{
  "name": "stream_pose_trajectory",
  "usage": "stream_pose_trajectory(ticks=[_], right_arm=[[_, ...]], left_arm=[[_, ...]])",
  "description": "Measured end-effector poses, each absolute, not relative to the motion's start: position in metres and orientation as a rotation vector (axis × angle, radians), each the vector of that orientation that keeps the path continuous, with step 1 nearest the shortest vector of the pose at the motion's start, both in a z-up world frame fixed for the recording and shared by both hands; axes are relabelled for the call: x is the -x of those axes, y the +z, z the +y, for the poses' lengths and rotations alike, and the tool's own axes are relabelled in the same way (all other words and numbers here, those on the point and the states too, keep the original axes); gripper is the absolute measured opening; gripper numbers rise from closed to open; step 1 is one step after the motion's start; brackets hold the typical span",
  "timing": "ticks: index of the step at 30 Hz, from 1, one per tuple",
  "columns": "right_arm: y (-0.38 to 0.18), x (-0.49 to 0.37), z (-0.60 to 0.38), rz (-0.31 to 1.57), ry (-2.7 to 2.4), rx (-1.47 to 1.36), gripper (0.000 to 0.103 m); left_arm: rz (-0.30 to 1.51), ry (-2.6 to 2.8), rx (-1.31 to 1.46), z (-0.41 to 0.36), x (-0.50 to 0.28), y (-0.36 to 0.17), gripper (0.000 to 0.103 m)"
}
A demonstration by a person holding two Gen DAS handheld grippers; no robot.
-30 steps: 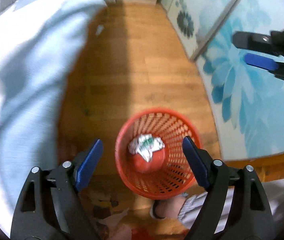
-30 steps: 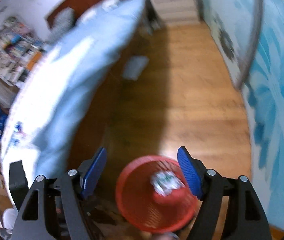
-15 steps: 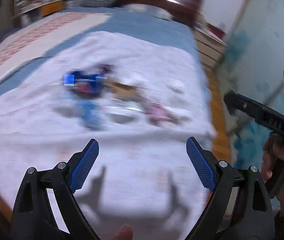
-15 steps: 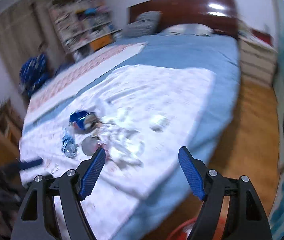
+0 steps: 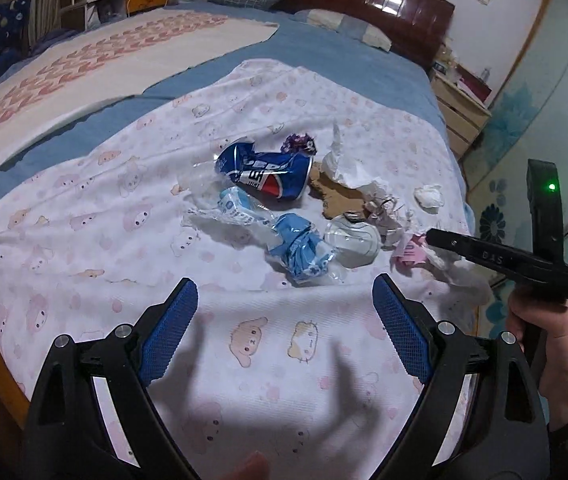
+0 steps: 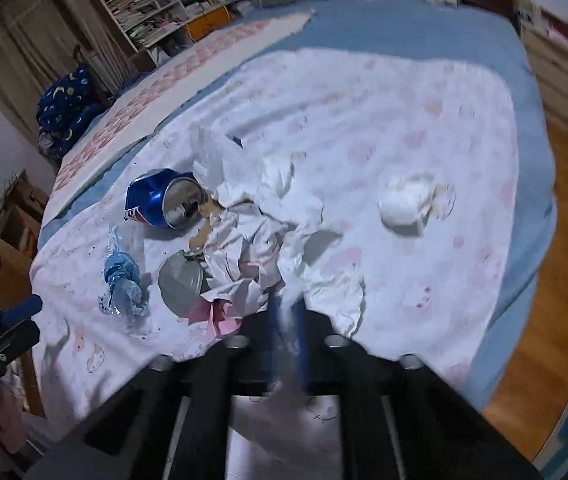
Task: Collect trash
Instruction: 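Move both tools back toward the trash pile on the bed, then grasp the blue plastic bottle with the left tool while the right tool grasps a tissue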
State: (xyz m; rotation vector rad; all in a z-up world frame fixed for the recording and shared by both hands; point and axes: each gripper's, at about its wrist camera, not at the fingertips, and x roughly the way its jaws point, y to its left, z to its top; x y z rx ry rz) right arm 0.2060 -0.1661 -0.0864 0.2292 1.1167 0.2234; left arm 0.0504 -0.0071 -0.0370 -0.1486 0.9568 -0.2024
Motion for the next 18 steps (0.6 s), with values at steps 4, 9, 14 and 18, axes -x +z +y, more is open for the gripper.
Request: stream_pose_trajectory(ticks=[4, 9, 14, 18], right_arm=[[-0.076, -0.205, -0.167, 1.066, 0.238, -0.262, 0.003], [-0.052, -0.19, -0.182, 0.996, 0.256, -0.314, 0.003], [-0.036, -0.171, -0.204, 0.952, 0.267, -0.378, 0.003], [-0.028, -0.159, -0.225, 0.941, 0.256, -0.411, 0.003]], left_arm=[[1.011, -0.208, 0.182, -0.006, -0.063, -0.047, 0.089], [1.068, -0.193, 0.203, -0.019, -0.091, -0.064, 0.091], [1.146, -0.117, 0.272, -0.025, -0.122, -0.095, 0.091], [1.119, -0.085, 0.371, -0.016, -0.131, -0.101, 0.079]])
